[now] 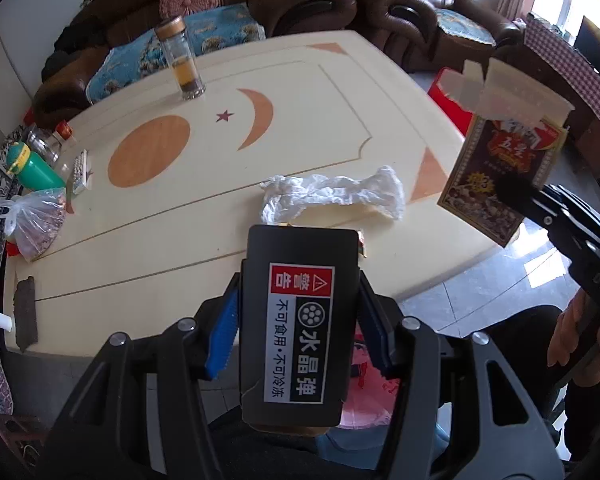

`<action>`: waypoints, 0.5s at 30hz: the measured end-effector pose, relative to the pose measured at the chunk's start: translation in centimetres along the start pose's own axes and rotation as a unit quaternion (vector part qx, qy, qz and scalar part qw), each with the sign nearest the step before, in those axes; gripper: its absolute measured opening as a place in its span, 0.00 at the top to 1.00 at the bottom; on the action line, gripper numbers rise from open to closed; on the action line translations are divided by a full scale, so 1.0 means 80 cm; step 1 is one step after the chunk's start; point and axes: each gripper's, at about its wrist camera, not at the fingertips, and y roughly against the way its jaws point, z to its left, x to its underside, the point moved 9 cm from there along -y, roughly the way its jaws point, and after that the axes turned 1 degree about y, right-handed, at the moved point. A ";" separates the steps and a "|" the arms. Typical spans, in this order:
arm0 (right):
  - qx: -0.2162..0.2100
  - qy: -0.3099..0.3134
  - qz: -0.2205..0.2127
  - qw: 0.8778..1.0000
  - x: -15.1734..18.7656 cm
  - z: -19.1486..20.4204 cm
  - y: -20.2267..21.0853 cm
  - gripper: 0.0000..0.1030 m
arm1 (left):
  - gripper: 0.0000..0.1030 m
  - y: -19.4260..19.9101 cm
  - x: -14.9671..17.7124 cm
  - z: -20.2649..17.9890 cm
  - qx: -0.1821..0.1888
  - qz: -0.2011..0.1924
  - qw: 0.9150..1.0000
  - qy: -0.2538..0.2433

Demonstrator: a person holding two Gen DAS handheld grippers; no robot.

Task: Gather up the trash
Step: 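Lift the black box and yellow-purple box off the table, then carry the black box and yellow-purple box over the pink bin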

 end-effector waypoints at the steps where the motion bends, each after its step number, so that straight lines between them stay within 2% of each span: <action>1: 0.001 0.002 0.000 1.000 0.001 -0.001 0.005 0.81 | 0.48 0.007 0.004 -0.003 0.003 -0.005 1.000 -0.002; 15: 0.031 0.028 0.014 0.999 0.027 0.022 0.052 0.81 | 0.48 0.057 0.050 -0.024 0.006 -0.039 0.999 -0.007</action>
